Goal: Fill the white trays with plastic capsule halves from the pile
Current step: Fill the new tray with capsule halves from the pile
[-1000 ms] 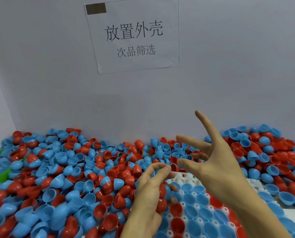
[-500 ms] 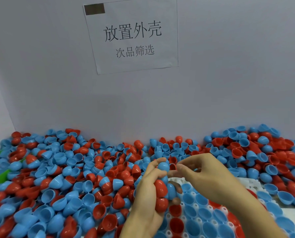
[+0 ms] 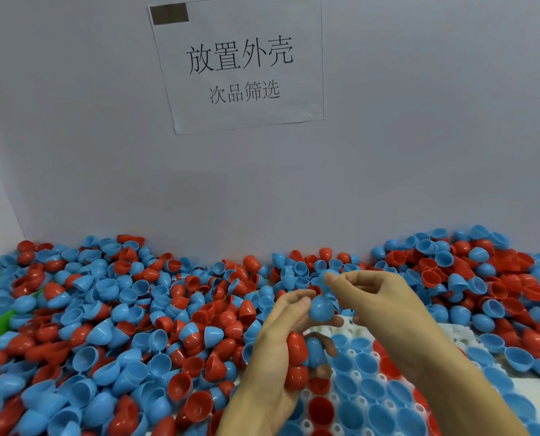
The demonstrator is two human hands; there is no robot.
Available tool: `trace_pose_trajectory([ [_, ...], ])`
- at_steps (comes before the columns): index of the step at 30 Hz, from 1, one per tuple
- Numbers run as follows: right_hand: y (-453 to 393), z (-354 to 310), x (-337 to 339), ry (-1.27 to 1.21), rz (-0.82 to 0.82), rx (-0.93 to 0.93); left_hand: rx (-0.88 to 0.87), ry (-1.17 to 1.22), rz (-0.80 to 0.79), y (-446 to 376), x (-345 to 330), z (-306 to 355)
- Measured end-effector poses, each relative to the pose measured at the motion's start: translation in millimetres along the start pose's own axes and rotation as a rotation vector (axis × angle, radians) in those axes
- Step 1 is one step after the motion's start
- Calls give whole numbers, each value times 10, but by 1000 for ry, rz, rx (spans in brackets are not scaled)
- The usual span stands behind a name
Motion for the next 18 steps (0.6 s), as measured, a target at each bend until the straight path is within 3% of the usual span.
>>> trace_pose_trajectory([
  [4, -11, 4, -5, 39, 48, 49, -4, -135, 42, -28, 18, -13],
  [7, -17, -3, -48, 92, 18, 92, 23, -87, 57, -24, 18, -17],
  [11, -15, -40, -105, 299, -69, 190, 17, -20, 92, -32, 57, 5],
  [18, -3, -91, -165, 634, -4, 319, 21, -135, 89, -62, 112, -19],
])
Point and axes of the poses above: each hand's wrist, its own y-axis away from the middle knuckle, its own x-axis out of the back of the hand, z = x × y, the point moved 6 cm from there along -y, towards the middle knuckle, and after that the axes turned 1 degree about x, right-handed, at the moved point
